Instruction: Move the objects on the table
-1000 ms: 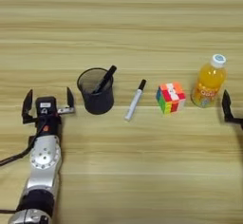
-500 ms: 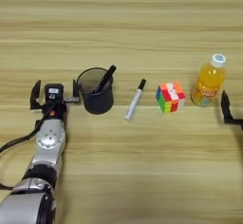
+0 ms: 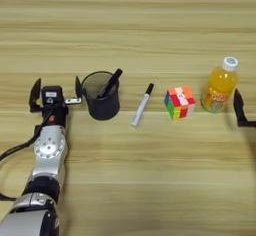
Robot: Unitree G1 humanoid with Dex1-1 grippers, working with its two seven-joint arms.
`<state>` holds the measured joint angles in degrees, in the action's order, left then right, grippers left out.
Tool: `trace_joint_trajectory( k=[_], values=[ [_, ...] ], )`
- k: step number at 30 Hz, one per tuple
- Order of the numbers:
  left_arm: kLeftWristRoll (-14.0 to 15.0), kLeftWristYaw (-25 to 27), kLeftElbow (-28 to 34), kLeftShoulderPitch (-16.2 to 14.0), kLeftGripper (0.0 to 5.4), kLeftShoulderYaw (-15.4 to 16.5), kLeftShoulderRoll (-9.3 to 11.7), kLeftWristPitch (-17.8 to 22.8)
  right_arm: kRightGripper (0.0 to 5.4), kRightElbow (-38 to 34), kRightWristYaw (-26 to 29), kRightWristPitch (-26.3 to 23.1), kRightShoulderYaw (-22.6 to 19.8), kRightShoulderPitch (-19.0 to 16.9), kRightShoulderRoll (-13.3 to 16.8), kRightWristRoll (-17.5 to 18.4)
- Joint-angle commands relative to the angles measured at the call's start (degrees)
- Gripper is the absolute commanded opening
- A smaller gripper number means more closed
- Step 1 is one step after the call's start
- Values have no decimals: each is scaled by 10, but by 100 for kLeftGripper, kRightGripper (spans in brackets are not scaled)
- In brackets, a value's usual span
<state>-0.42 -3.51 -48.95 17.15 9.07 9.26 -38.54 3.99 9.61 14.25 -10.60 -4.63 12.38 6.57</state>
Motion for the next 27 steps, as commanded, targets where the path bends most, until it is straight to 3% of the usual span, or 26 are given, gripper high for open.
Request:
trace_joint_trajectory(
  k=[1, 5, 15, 23, 27],
  values=[
    [-5, 1, 37, -20, 535, -11, -11, 9, 540, -68, 34, -44, 16, -31, 14, 15],
    [-4, -2, 56, -27, 535, -11, -13, 18, 540, -108, 64, -68, 26, -55, 23, 29],
    [-11, -10, 70, -34, 535, -10, -10, 41, 540, -141, 74, -94, 26, -59, 20, 37],
    [-23, -29, 19, -19, 535, -2, 12, 68, 540, -141, 69, -97, 26, -52, 14, 38],
    [-22, -25, 12, -16, 535, -6, 14, 65, 540, -145, 67, -99, 33, -49, 7, 38]
  ],
)
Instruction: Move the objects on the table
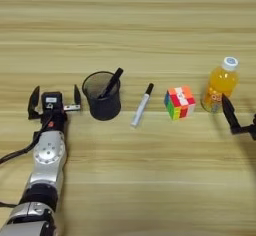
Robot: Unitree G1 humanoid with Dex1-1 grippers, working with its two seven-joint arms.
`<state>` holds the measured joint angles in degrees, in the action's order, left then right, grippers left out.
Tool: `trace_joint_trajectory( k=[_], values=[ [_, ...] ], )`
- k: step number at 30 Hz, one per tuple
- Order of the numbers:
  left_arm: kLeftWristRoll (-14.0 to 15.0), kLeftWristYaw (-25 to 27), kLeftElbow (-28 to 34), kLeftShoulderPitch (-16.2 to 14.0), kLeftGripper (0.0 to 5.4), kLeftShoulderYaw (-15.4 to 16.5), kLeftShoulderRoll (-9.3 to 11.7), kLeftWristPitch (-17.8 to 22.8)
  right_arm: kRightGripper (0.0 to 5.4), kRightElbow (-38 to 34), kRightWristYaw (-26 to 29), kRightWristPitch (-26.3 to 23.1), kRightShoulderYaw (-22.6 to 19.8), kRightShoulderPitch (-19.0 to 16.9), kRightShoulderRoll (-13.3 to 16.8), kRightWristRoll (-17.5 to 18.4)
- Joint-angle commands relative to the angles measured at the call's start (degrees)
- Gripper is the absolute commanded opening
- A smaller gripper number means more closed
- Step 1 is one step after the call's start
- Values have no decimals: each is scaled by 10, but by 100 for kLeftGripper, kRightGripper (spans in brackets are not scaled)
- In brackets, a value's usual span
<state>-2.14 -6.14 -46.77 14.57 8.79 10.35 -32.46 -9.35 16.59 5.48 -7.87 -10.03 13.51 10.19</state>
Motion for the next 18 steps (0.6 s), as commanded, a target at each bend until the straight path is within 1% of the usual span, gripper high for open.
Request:
trace_joint_trajectory(
  k=[1, 8, 11, 13, 15, 18],
  values=[
    [-4, 3, -11, 10, 535, -5, 3, 5, 540, -12, -2, -12, 8, 6, -6, 2],
    [-2, 12, -4, 6, 535, -9, 1, 4, 540, -13, -2, -17, 14, 12, -10, 6],
    [0, 17, 0, 5, 535, -11, -1, 6, 540, -11, -2, -21, 17, 21, -11, 6],
    [0, 19, 5, 3, 535, -13, -2, 6, 540, -6, -3, -23, 18, 30, -11, 5],
    [0, 21, 7, 3, 535, -13, -3, 7, 540, 9, -3, -22, 19, 48, -14, 6],
    [0, 20, 11, 1, 535, -14, -5, 8, 540, 51, -1, -17, 19, 84, -17, 8]
  ],
)
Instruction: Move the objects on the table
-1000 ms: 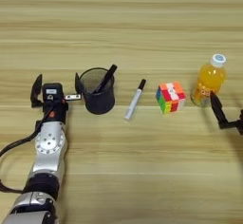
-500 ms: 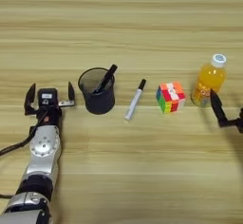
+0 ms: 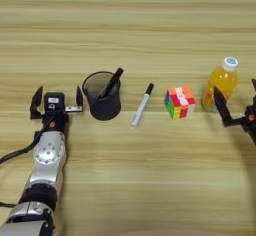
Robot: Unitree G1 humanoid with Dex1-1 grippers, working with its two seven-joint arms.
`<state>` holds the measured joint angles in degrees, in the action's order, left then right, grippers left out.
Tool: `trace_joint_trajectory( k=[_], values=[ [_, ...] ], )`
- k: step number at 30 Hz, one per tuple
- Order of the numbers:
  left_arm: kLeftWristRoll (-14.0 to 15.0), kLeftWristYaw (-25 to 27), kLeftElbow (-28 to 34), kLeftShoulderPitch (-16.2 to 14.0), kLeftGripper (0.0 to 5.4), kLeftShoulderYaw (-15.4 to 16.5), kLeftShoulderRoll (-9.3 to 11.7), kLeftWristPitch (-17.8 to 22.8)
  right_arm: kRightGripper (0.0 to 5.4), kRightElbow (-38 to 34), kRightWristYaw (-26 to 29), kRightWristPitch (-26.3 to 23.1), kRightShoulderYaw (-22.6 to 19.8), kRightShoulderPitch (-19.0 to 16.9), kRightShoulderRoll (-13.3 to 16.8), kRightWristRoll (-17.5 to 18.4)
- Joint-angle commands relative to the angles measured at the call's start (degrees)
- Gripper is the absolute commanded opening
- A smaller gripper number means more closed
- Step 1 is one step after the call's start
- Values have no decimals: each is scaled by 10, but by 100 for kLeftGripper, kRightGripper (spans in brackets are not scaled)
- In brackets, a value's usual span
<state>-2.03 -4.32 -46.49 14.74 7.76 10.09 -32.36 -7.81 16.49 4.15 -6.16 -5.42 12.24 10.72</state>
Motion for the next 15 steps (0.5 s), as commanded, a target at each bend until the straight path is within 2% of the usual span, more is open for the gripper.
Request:
trace_joint_trajectory(
  k=[1, 11, 15],
  values=[
    [-1, 1, 9, -1, 535, -4, -3, 7, 540, 50, 2, 0, 2, 47, -6, 3],
    [1, 1, 24, -9, 535, -4, -7, 12, 540, 170, -14, 27, 12, 138, -25, -22],
    [3, 2, 36, -16, 538, -5, -10, 16, 529, 192, -19, 33, 17, 154, -29, -30]
  ],
)
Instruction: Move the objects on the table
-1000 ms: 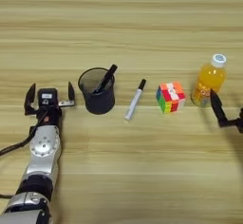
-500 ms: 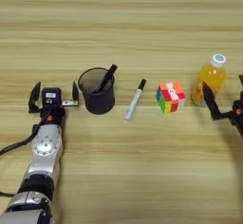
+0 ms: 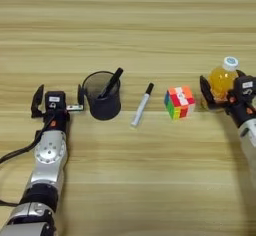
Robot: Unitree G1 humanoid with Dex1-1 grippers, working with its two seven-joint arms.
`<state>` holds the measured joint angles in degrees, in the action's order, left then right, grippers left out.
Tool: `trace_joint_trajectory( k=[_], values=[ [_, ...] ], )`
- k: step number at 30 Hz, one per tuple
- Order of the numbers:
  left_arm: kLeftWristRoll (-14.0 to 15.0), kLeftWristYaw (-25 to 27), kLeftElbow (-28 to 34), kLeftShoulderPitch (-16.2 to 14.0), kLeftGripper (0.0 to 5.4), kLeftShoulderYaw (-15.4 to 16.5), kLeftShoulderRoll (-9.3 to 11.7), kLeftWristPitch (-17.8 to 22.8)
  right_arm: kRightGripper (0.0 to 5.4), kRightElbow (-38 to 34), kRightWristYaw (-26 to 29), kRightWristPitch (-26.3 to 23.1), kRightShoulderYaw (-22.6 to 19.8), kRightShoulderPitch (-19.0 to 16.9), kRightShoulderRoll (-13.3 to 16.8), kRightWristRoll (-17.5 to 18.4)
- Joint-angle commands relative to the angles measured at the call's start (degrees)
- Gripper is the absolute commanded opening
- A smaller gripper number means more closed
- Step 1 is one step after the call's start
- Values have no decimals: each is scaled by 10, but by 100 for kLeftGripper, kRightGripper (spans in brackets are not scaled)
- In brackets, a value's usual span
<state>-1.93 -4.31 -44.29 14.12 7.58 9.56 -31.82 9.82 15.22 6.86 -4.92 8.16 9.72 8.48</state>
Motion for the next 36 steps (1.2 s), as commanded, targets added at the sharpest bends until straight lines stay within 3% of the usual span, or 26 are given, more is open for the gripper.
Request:
trace_joint_trajectory(
  k=[1, 8, 15, 24, 30, 36],
  values=[
    [2, 2, 19, -12, 540, -3, -6, 12, 516, 21, -6, 7, 8, 20, -7, -11],
    [0, -1, 52, -26, 540, -4, -13, 25, 415, 31, -14, 16, 20, 12, -16, -26],
    [-2, -2, 61, -29, 540, -4, -15, 32, 343, 33, -25, 18, 0, 8, -6, -24],
    [-2, -2, 59, -26, 540, -3, -15, 33, 342, 58, -33, 38, -56, -13, 36, -21],
    [-2, -3, 53, -23, 540, -1, -13, 32, 342, 83, -32, 49, -60, -13, 38, -20],
    [-2, -3, 51, -21, 540, -1, -14, 31, 423, 91, -30, 54, -53, -10, 37, -19]
  ],
)
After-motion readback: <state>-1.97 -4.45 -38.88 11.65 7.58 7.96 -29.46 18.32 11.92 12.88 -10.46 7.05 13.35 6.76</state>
